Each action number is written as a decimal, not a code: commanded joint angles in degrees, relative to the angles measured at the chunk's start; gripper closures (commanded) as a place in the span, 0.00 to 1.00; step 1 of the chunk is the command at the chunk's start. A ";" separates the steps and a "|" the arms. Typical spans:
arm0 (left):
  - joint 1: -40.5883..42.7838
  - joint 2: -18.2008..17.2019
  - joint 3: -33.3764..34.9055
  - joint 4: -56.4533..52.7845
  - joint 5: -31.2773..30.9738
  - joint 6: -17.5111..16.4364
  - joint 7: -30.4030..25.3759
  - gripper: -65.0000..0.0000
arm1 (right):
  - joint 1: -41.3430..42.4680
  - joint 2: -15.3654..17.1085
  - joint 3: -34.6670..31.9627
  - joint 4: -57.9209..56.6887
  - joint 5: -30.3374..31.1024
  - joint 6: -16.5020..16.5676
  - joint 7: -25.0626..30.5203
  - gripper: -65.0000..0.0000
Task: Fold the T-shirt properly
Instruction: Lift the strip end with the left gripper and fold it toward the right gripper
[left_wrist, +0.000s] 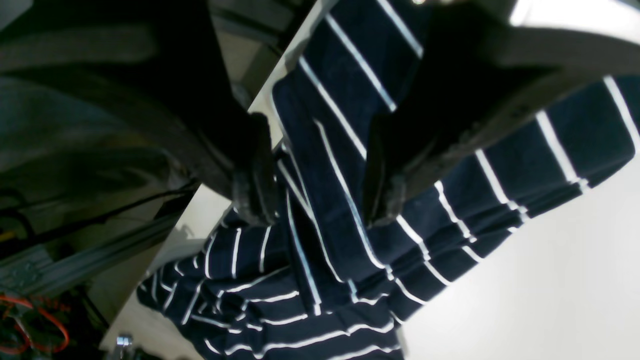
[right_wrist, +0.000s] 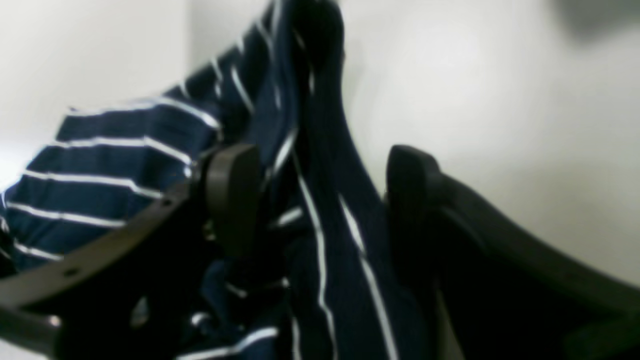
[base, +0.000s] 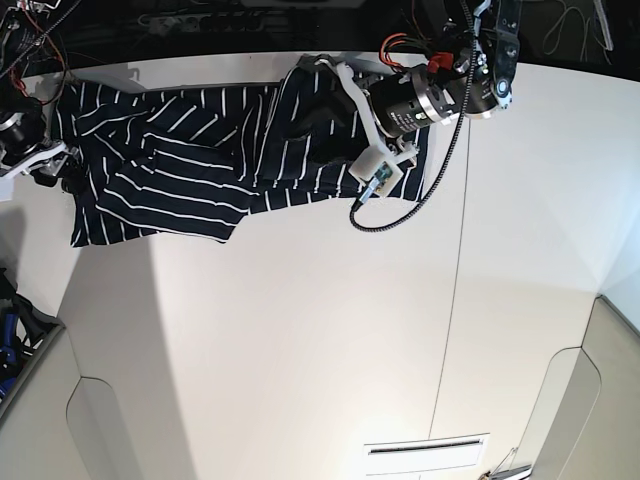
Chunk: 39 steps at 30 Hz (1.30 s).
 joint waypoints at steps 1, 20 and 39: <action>-0.13 0.13 -0.04 0.85 -1.22 -0.71 -1.25 0.52 | 0.42 0.98 -0.37 0.66 0.79 0.42 1.29 0.39; -0.11 0.13 -0.31 0.92 -2.78 -0.71 -1.16 0.52 | 0.26 0.85 -7.37 0.42 -2.23 0.17 0.17 0.45; -0.09 0.13 -17.64 2.58 -3.45 -0.71 3.54 0.52 | 0.31 5.01 -6.93 1.42 -0.22 0.15 -0.35 1.00</action>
